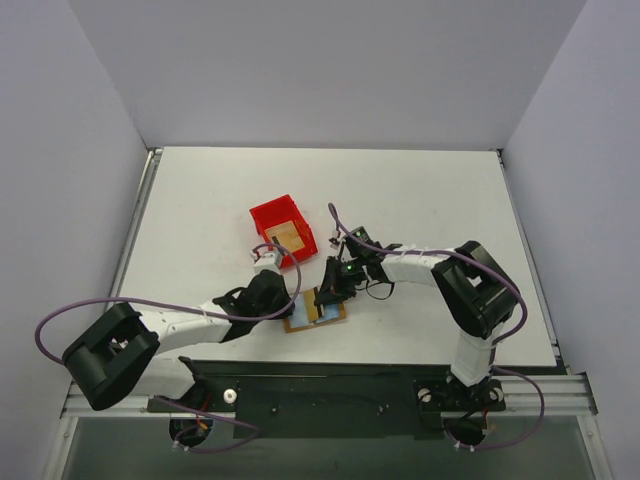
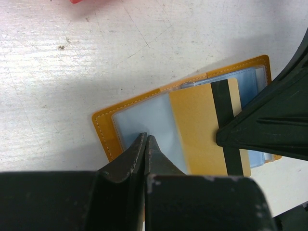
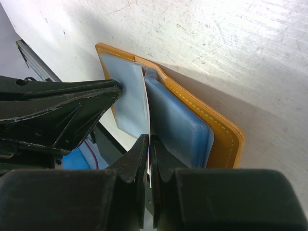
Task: Put the credit cards into the card holder
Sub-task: Insert the credit card into the card holder.
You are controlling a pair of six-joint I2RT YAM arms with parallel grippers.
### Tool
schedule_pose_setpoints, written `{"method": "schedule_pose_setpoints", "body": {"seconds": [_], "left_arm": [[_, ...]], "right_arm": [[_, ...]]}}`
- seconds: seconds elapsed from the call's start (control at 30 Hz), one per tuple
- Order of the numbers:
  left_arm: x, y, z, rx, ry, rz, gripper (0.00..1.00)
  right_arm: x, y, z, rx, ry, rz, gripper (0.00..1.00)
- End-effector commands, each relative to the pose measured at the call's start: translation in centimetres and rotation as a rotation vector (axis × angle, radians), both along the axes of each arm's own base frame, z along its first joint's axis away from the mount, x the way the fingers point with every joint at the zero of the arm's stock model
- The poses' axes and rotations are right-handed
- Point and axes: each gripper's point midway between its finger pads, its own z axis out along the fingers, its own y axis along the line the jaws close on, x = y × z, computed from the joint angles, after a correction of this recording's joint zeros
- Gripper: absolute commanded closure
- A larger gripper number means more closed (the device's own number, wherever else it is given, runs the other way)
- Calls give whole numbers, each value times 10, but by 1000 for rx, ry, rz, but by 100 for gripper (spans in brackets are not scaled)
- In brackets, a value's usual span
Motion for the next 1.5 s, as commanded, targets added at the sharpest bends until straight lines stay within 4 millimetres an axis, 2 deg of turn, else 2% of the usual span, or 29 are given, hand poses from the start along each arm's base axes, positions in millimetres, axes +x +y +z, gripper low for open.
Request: {"method": "schedule_pose_setpoints", "body": {"seconds": [0.0,0.67,1.47], "left_arm": [[-9,14,-14,56,35,9,100],[-12,16,-20,63,46,10,100],[-10,14,-21,68,54,10,100]], "right_arm": [[-2,-1,-2,4,16,6,100],[-9,14,0,117,24,58,100],[-28,0,-1,74,35,124,100]]}}
